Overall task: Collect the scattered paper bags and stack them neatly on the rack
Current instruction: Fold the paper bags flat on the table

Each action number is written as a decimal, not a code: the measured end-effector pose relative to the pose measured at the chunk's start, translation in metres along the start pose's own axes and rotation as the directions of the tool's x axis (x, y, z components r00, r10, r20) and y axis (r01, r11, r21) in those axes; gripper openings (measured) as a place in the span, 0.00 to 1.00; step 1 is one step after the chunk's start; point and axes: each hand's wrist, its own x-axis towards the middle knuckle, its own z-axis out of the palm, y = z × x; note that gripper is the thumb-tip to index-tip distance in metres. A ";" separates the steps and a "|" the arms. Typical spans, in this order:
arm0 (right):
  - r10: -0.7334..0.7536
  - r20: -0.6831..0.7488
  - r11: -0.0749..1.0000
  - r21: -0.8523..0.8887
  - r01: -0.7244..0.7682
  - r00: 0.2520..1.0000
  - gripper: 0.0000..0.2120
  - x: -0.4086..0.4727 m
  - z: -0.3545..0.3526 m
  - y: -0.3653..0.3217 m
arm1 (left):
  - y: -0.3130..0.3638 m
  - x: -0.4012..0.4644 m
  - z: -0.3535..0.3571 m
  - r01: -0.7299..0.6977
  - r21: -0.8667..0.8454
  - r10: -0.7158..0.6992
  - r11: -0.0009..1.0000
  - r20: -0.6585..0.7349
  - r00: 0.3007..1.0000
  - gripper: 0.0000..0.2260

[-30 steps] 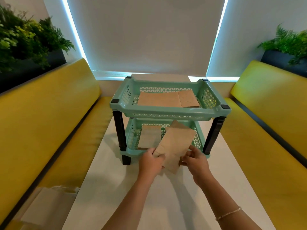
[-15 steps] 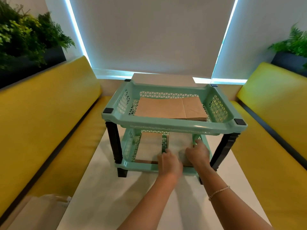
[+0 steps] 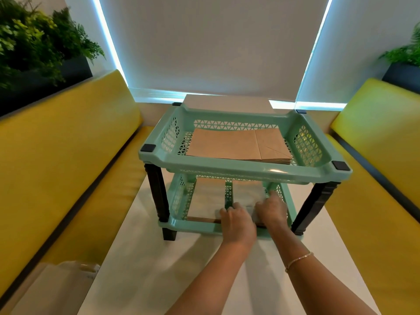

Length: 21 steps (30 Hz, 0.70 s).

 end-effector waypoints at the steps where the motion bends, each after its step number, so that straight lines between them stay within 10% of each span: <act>1: 0.006 -0.004 1.000 -0.008 -0.006 1.000 0.19 0.001 0.001 0.001 | 0.000 0.000 0.001 0.003 -0.001 -0.003 1.000 0.002 1.000 0.11; 21: 0.023 0.014 0.999 -0.039 -0.023 1.000 0.18 0.002 0.002 0.004 | 0.000 0.000 -0.005 0.023 0.009 -0.024 1.000 0.012 1.000 0.11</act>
